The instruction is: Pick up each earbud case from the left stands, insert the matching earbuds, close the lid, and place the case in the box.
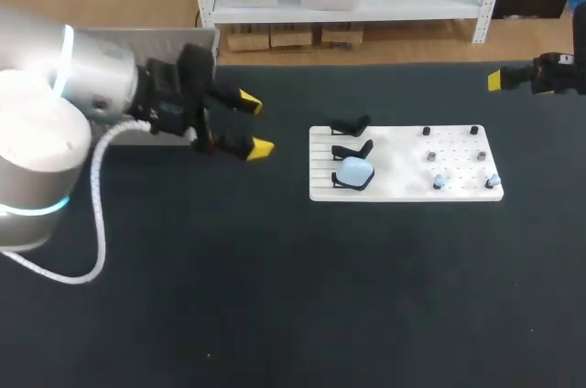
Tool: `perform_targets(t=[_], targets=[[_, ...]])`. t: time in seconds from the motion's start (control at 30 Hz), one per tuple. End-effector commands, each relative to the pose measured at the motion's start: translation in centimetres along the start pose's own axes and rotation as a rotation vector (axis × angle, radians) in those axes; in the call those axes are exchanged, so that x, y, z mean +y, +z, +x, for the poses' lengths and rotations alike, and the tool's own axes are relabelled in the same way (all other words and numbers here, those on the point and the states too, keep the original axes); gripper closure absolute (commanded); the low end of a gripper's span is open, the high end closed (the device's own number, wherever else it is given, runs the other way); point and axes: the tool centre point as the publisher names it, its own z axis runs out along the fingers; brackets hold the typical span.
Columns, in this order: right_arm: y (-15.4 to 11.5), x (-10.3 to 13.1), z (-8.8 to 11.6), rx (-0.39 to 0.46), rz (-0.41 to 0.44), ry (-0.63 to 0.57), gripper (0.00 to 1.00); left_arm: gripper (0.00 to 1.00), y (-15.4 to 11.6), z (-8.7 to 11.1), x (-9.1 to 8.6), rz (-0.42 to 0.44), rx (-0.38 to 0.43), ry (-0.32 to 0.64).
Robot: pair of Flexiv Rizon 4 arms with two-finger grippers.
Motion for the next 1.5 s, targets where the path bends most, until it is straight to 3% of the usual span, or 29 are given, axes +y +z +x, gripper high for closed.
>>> perform_targets(t=[0.03, 0.63, 1.0, 1.5], targets=[[-0.1, 0.0, 0.0, 0.0, 0.001, 0.0, 0.0, 0.0, 2.1, 0.1, 0.3, 0.02, 0.005, 0.019], [-0.1, 0.0, 0.0, 0.0, 0.001, 0.0, 0.0, 0.0, 8.8, -0.2, -1.5, 0.211, 0.005, 0.104], [-0.1, 0.0, 0.0, 0.0, 0.001, 0.0, 0.0, 0.0, 10.0, -0.2, -3.3, 0.245, -0.058, 0.095], [-0.1, 0.0, 0.0, 0.0, 0.001, 0.0, 0.0, 0.0, 9.7, -0.1, -3.4, 0.228, -0.06, 0.081]])
